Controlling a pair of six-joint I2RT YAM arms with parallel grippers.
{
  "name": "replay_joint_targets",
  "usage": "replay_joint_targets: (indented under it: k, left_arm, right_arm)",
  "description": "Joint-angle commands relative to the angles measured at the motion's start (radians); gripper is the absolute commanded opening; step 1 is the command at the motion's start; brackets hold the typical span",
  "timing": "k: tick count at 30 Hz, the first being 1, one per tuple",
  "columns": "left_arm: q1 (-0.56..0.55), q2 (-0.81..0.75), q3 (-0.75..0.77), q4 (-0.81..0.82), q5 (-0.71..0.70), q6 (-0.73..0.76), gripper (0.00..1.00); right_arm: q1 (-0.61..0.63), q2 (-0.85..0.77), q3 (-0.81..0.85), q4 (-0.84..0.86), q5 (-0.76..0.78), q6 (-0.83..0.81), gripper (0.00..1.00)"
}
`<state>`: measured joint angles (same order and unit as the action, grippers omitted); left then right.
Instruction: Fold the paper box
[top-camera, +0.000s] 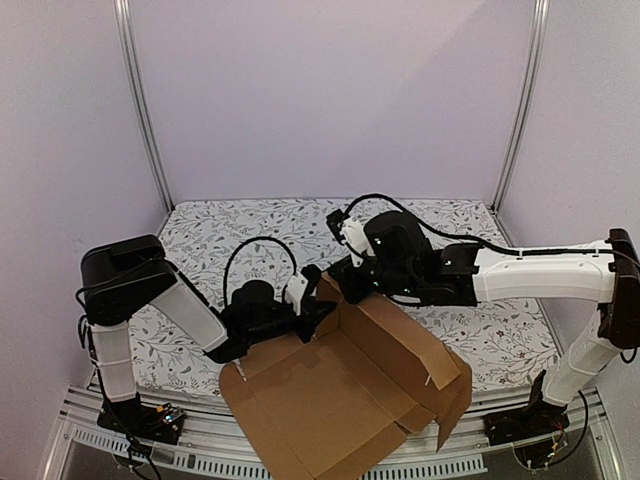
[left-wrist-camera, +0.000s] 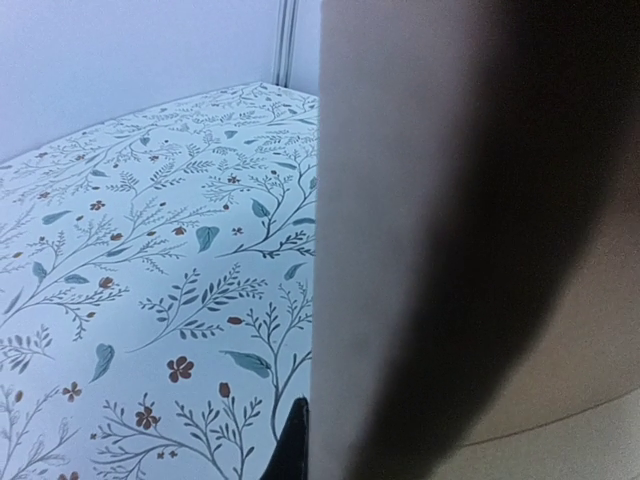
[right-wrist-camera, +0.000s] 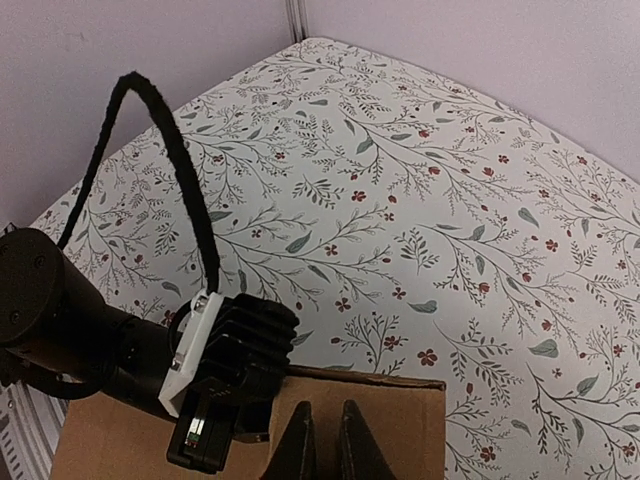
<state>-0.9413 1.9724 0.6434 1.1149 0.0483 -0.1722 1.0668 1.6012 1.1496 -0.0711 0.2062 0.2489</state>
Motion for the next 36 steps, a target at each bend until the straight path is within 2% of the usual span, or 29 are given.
replay_joint_targets:
  k: [1,6,9,11,25,36]
  left_arm:
    - [0.006,-0.016,-0.015,-0.061,-0.059,0.005,0.00]
    - [0.005,-0.017,-0.005,-0.061,-0.094,0.019,0.00]
    - [0.005,-0.017,-0.003,-0.060,-0.111,0.015,0.00]
    - [0.004,-0.016,-0.007,-0.059,-0.116,0.008,0.00]
    - [0.005,0.010,-0.072,-0.013,-0.127,-0.015,0.29]
    - [0.012,0.046,-0.029,0.016,-0.107,0.004,0.32]
  right_arm:
    - [0.008,-0.059,-0.020,-0.064,0.030,0.006,0.11]
    - [0.007,-0.064,-0.018,-0.069,0.029,0.006,0.13]
    - [0.007,-0.043,-0.020,-0.070,0.025,0.007,0.02]
    - [0.007,-0.030,-0.025,-0.070,0.020,0.007,0.00]
    - [0.008,-0.016,-0.060,-0.066,0.005,0.018,0.00]
    - [0.008,-0.025,-0.063,-0.060,-0.008,0.023,0.00]
